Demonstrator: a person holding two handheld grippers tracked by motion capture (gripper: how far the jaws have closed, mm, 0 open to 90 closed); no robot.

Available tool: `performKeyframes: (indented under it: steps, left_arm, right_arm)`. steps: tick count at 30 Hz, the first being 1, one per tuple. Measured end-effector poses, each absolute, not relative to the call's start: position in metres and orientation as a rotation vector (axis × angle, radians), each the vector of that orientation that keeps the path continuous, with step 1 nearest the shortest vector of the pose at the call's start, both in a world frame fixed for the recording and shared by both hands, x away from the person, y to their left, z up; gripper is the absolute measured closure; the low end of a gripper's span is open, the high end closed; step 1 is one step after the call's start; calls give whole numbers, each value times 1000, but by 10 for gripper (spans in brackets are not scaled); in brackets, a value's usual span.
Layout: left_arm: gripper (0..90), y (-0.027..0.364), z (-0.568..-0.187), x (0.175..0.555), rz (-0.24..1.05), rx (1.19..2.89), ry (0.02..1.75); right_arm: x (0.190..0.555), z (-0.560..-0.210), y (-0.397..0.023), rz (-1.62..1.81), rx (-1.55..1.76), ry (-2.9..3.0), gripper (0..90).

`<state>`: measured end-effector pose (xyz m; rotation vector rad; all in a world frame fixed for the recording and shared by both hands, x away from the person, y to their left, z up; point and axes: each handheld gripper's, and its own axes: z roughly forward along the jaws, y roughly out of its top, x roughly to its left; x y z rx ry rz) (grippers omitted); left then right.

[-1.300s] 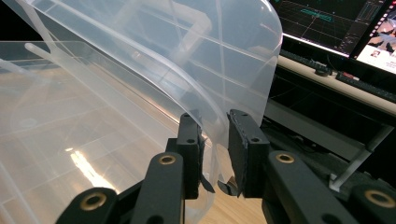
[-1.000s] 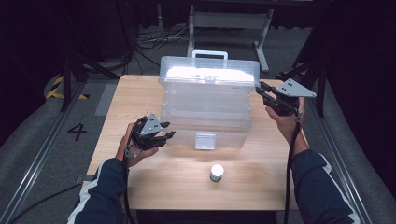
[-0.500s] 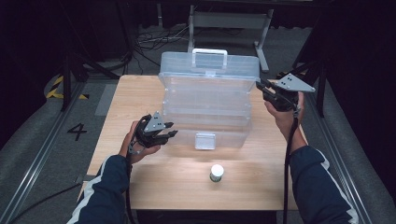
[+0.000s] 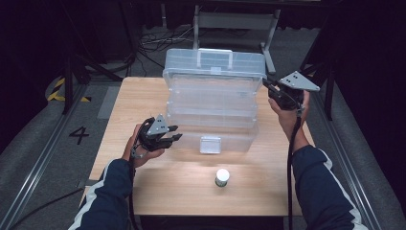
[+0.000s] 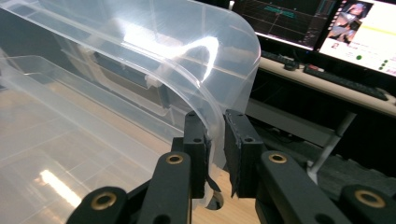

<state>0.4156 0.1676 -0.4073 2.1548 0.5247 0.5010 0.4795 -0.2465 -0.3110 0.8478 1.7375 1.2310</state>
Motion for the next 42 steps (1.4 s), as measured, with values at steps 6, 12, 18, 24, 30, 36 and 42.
performKeyframes:
  steps: [6, 12, 18, 24, 30, 36, 42]
  left_arm:
    - [646, 167, -408, 415, 503, 2153, 528]
    - [646, 168, -408, 416, 497, 2147, 529]
    - [647, 169, -409, 417, 489, 2136, 528]
    - [648, 169, -409, 417, 484, 2135, 525]
    - [648, 168, -409, 417, 481, 2131, 528]
    - [650, 169, -410, 417, 474, 2125, 529]
    - [651, 168, -410, 418, 470, 2122, 530]
  right_arm:
    - [486, -309, -243, 1207, 851, 1714, 820]
    - [497, -305, -239, 1169, 849, 1697, 840]
    - [507, -302, -237, 1149, 856, 1686, 851]
    - [517, -298, -238, 1152, 870, 1696, 853]
    - [524, -296, -239, 1163, 882, 1709, 854]
    - [530, -294, -240, 1169, 883, 1720, 854]
    - [536, -292, -240, 1172, 895, 1733, 854]
